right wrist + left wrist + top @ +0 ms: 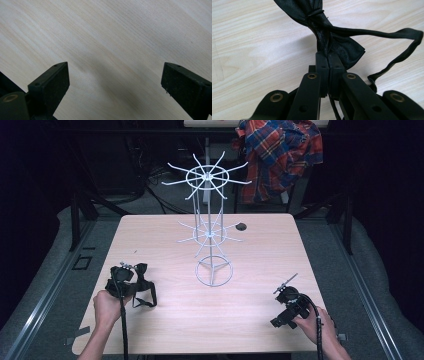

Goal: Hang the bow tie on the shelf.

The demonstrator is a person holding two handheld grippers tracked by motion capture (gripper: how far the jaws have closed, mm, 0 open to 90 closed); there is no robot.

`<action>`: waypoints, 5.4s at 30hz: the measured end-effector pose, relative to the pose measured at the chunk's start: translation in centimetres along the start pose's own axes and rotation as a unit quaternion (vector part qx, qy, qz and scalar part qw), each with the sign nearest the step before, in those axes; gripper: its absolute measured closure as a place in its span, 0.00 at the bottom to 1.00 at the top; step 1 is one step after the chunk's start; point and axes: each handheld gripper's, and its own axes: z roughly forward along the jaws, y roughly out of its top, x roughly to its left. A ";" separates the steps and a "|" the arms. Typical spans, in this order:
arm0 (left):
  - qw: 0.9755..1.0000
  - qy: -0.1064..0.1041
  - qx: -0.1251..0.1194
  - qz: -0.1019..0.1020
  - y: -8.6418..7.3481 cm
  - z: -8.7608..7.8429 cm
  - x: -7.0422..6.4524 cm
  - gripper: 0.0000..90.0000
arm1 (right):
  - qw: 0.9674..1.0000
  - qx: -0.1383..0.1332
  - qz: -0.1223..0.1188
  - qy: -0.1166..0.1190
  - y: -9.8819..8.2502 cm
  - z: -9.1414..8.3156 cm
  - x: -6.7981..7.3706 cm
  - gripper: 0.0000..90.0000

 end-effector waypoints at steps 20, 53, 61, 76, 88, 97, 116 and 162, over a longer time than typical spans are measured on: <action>1.000 -0.002 -0.027 0.012 0.6 -1.2 -0.9 0.99 | 1.000 0.007 -0.006 0.000 0.1 0.0 -0.1 0.09; 0.996 -0.002 -0.082 0.037 2.3 -3.7 -2.4 0.99 | 1.000 0.004 -0.006 -0.004 0.1 0.1 0.1 0.09; 0.996 -0.002 -0.089 0.029 2.3 -4.1 -2.1 0.99 | 1.000 0.008 -0.009 -0.002 0.1 0.1 -0.1 0.09; 0.992 -0.007 -0.118 0.037 4.4 -5.7 -3.2 0.99 | 1.000 -0.006 -0.001 0.002 0.0 0.0 -0.1 0.09; 0.991 -0.004 -0.125 0.053 6.5 -5.9 -4.8 0.99 | 1.000 -0.013 0.002 0.009 -0.2 -0.1 -0.2 0.09; 0.989 -0.008 -0.137 0.056 7.4 -6.8 -5.1 0.99 | 1.000 -0.011 -0.001 0.007 -0.1 -0.1 0.0 0.09; 0.985 0.001 -0.160 0.068 10.2 -8.9 -5.9 0.99 | 1.000 -0.009 -0.007 0.008 -0.1 -0.3 -0.1 0.09; 0.989 -0.017 -0.129 0.070 12.3 -4.3 -7.6 0.99 | 1.000 -0.015 -0.003 0.008 -0.2 -0.2 0.0 0.09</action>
